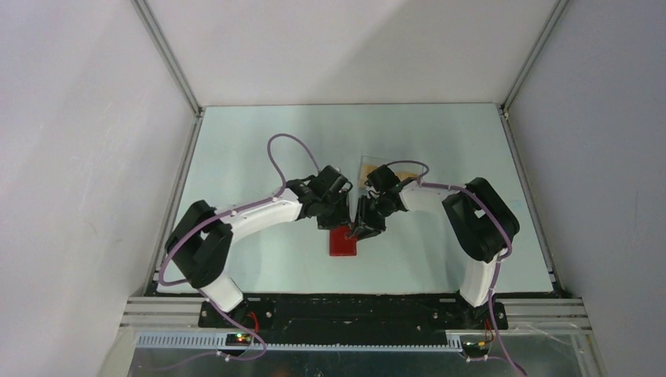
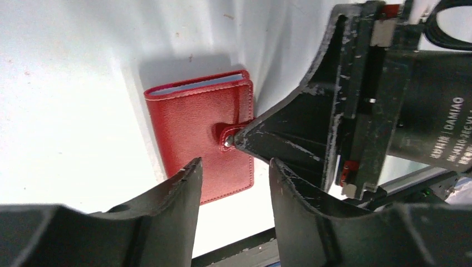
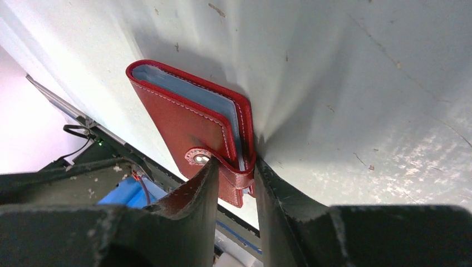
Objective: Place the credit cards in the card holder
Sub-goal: Close the card holder at the center of the board.
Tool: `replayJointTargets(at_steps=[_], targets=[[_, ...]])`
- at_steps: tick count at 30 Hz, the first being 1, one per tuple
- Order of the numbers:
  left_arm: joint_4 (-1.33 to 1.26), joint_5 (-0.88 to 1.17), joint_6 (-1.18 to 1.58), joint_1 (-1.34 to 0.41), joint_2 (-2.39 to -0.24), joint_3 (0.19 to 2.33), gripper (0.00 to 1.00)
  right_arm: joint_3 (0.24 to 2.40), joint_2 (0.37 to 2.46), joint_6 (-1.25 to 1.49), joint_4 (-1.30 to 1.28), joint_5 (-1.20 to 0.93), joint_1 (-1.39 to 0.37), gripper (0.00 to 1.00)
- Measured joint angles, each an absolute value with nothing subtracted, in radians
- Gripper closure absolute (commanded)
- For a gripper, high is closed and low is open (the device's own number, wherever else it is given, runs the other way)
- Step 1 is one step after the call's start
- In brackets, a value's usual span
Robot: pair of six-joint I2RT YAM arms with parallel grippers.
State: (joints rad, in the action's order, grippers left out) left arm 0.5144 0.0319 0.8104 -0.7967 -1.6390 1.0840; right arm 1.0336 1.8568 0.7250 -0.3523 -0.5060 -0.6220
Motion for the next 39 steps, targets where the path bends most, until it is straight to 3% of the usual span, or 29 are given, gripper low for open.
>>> replayJointTargets(at_steps=[10,32,39], targets=[[0.529,0.064,0.812,-0.776,-1.658,0.981,0.34,1.037,1.863,0.725,-0.349,-0.514,-0.623,0.66],[0.388,0.163,0.876,-0.728,-1.642,0.892,0.34,1.047,1.875,0.724,-0.352,-0.531,-0.622,0.67],[0.384,0.158,0.891,-0.724,-1.642,0.888,0.4,1.053,1.88,0.722,-0.359,-0.533,-0.622,0.67]])
